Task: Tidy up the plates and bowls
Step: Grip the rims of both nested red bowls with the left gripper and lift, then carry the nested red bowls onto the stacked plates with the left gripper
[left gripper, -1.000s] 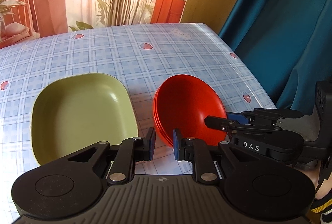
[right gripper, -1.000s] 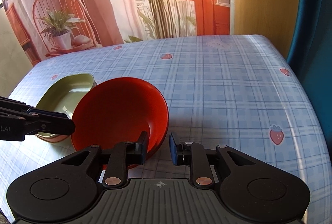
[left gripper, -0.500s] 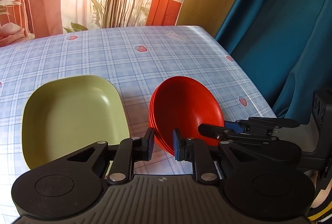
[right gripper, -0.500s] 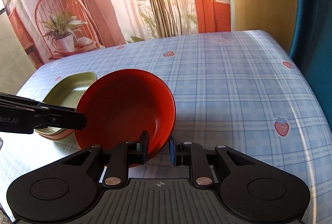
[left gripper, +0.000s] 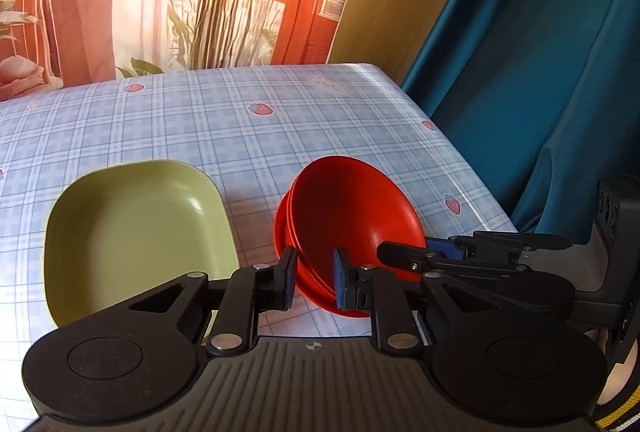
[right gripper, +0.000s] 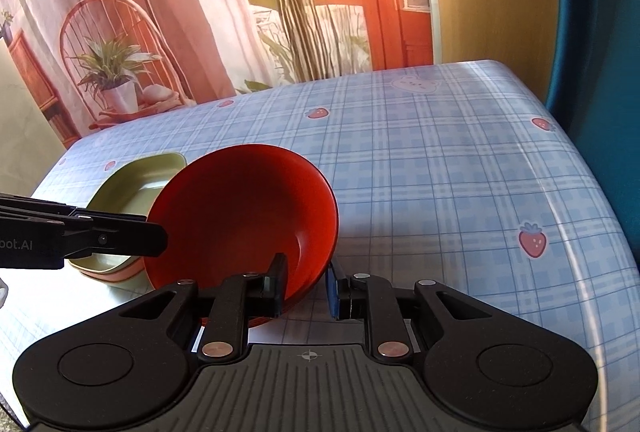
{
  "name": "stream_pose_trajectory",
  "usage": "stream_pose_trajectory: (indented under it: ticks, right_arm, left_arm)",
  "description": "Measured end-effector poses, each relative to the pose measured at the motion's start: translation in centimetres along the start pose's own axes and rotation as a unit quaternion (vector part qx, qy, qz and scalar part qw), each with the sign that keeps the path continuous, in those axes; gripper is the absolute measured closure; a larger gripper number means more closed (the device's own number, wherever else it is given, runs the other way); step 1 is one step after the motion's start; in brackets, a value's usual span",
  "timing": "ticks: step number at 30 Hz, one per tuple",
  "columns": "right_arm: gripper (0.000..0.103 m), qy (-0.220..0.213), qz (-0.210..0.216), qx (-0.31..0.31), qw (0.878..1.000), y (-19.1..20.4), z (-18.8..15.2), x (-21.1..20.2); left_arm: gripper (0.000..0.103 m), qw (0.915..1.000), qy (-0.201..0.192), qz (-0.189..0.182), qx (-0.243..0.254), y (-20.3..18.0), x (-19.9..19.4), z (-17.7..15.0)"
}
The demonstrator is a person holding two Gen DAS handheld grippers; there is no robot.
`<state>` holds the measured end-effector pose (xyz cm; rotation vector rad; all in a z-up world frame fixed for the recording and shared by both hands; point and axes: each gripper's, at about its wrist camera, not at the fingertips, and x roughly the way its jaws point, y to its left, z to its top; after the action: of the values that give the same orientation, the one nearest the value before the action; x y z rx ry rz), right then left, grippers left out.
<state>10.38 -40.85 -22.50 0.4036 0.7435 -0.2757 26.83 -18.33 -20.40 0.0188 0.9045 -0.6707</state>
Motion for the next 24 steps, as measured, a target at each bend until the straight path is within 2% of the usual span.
stream_pose_trajectory:
  ticks: [14, 24]
  right_arm:
    - [0.084, -0.016, -0.001, -0.023, 1.000, 2.8, 2.1, -1.7]
    - [0.084, -0.014, 0.017, -0.058, 0.998, 8.0, 4.4, 0.1]
  left_arm:
    - [0.084, 0.9992, -0.036, -0.008, -0.013, 1.1, -3.4, 0.3]
    - [0.084, 0.9971, -0.055, 0.010, -0.051, 5.6, -5.8, 0.1]
